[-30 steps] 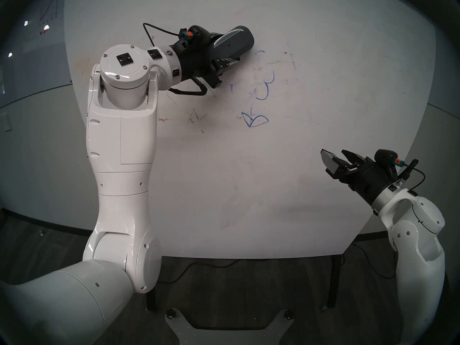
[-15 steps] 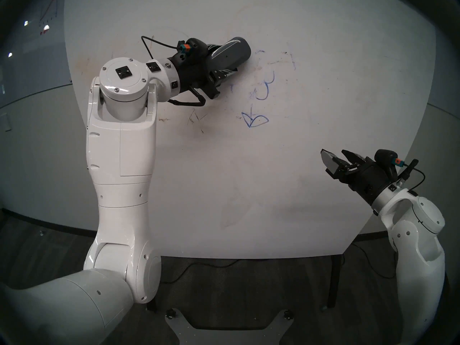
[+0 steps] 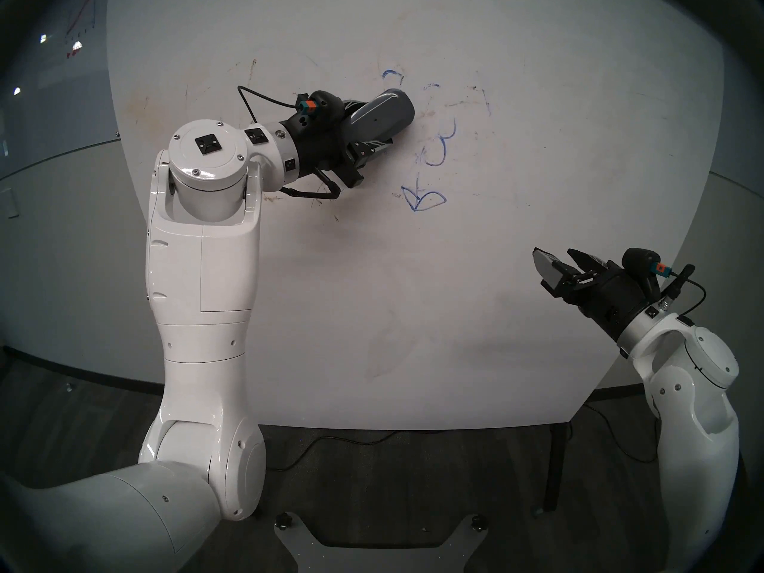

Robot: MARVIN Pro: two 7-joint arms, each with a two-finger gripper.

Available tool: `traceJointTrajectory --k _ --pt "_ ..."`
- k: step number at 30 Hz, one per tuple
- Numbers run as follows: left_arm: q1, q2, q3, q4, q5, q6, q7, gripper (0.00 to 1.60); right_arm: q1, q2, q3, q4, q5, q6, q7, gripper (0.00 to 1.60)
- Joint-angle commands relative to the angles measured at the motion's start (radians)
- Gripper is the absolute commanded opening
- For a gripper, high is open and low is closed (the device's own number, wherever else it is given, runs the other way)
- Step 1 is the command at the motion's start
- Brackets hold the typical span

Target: Erase all marks on the whiteboard with the eraser

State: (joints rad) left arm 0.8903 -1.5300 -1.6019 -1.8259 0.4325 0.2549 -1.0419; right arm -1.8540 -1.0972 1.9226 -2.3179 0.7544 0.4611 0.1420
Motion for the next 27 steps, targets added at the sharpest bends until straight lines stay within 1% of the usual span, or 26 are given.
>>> traceJointTrajectory --k 1,4,5,6,9,10,13,16,18,27 --pt "-0.030 -0.001 -0.016 0.042 0.023 0.010 0.037 0.00 0.004 0.002 0.000 -0.018 0.000 -0.001 0.001 1.60" --pt "-0.065 -0.002 -0.018 0.055 0.025 0.005 0.045 0.00 0.004 0.002 0.000 -0.018 0.000 -0.001 0.001 1.60" --pt "-0.065 -0.002 -0.018 0.055 0.025 0.005 0.045 0.00 0.004 0.002 0.000 -0.018 0.000 -0.001 0.001 1.60" --pt "-0.088 -0.005 -0.019 0.063 0.023 0.008 0.044 0.00 0.004 0.002 0.000 -0.018 0.000 -0.001 0.001 1.60" --pt "-0.110 -0.008 -0.017 0.073 0.023 0.003 0.047 0.00 0.004 0.002 0.000 -0.018 0.000 -0.001 0.001 1.60" --pt "-0.130 -0.011 -0.015 0.083 0.025 0.003 0.049 0.00 0.004 0.002 0.000 -0.018 0.000 -0.001 0.001 1.60" --pt "-0.161 -0.017 -0.011 0.097 0.025 0.002 0.052 0.00 0.004 0.002 0.000 -0.017 0.000 -0.001 0.002 1.60" --pt "-0.170 -0.022 -0.011 0.100 0.028 -0.001 0.061 0.00 0.004 0.002 0.000 -0.017 0.000 -0.001 0.002 1.60" --pt "-0.199 -0.022 -0.012 0.120 0.030 -0.001 0.057 0.00 0.004 0.002 0.000 -0.017 0.000 -0.001 0.002 1.60" --pt "-0.256 -0.022 -0.033 0.164 0.034 0.007 0.058 0.00 0.004 0.002 0.000 -0.017 0.000 -0.002 0.002 1.60"
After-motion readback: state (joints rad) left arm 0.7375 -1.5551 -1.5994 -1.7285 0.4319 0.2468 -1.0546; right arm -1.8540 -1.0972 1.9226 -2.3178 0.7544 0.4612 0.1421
